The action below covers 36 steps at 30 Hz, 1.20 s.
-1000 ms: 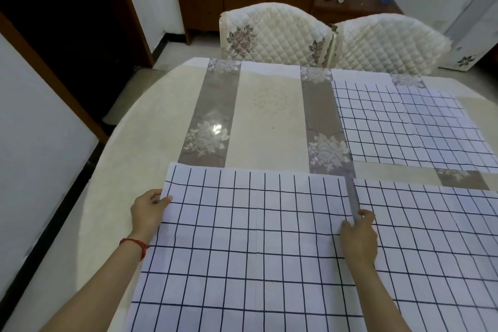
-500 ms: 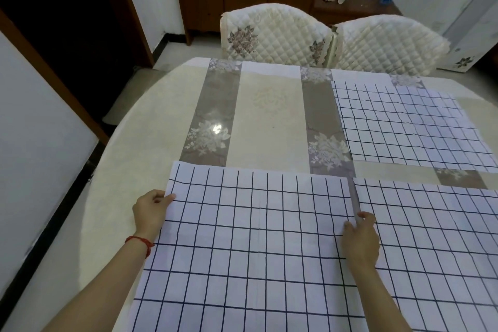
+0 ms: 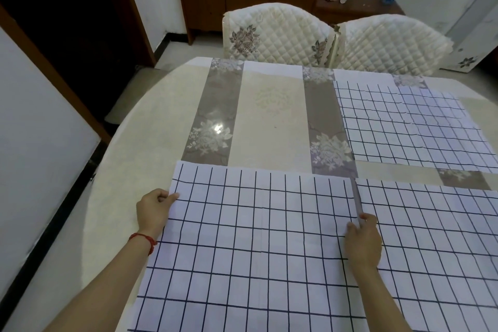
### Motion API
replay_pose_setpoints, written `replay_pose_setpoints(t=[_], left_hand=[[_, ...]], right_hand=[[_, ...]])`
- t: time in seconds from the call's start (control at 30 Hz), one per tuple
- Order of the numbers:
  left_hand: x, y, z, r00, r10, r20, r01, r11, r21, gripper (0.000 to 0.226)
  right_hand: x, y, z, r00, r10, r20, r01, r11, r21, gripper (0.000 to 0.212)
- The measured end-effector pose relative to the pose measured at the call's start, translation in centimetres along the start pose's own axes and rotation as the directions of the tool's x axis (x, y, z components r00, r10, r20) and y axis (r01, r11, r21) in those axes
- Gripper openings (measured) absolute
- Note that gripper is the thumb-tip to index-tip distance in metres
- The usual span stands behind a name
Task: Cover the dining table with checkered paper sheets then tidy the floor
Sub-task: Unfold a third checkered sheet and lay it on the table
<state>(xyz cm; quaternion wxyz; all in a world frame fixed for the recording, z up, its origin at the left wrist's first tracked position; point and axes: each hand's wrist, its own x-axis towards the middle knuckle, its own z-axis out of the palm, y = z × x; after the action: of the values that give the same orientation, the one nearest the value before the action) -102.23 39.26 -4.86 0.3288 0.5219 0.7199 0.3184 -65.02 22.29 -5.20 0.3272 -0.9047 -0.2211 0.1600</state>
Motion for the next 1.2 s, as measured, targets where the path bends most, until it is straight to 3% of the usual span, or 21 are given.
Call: replay_pose_setpoints(t=[0.57,0.67,0.77,0.83,0.93,1.0,1.1,1.2], left_hand=[[0.4,-0.1,0.1,0.999,0.008,-0.034,-0.006,0.999,0.047,0.024],[-0.5,0.5,0.1,0.995,-0.018,-0.094,0.038,0.977,0.212,0.037],[-2.3,1.4,1.2,0.973,0.191,-0.128,-0.108,0.870,0.481,0.060],[-4.3,2.7,2.9,0.930,0.366,-0.037,-0.290,0.793,0.536,0.058],[-8.0,4.2,6.7,0.833,0.505,0.227,-0.537,0.636,0.555,0.059],[-10.1,4.8,8.7,0.782,0.503,0.369,-0.620,0.564,0.545,0.057],[-11.5,4.4,9.5,0.777,0.398,0.488,-0.629,0.527,0.571,0.050],[-11.6,3.9,9.4,0.794,0.324,0.514,-0.604,0.515,0.609,0.059]], right_hand=[[-0.2,-0.6,-0.2,1.000,-0.018,0.015,0.018,0.999,-0.035,0.027],[-0.5,-1.1,-0.6,1.000,-0.007,0.017,0.008,0.999,-0.034,0.030],[-1.2,-1.9,-0.4,0.988,-0.130,-0.077,0.110,0.968,-0.224,0.037],[-2.5,-3.4,0.7,0.965,-0.243,-0.099,0.209,0.940,-0.271,0.038],[-5.6,-6.0,3.8,0.903,-0.416,0.112,0.429,0.853,-0.296,0.043],[-7.4,-6.6,6.0,0.782,-0.534,0.321,0.617,0.737,-0.276,0.046],[-8.3,-5.7,8.3,0.651,-0.548,0.526,0.736,0.625,-0.260,0.050],[-7.4,-4.3,8.2,0.682,-0.512,0.523,0.714,0.622,-0.321,0.053]])
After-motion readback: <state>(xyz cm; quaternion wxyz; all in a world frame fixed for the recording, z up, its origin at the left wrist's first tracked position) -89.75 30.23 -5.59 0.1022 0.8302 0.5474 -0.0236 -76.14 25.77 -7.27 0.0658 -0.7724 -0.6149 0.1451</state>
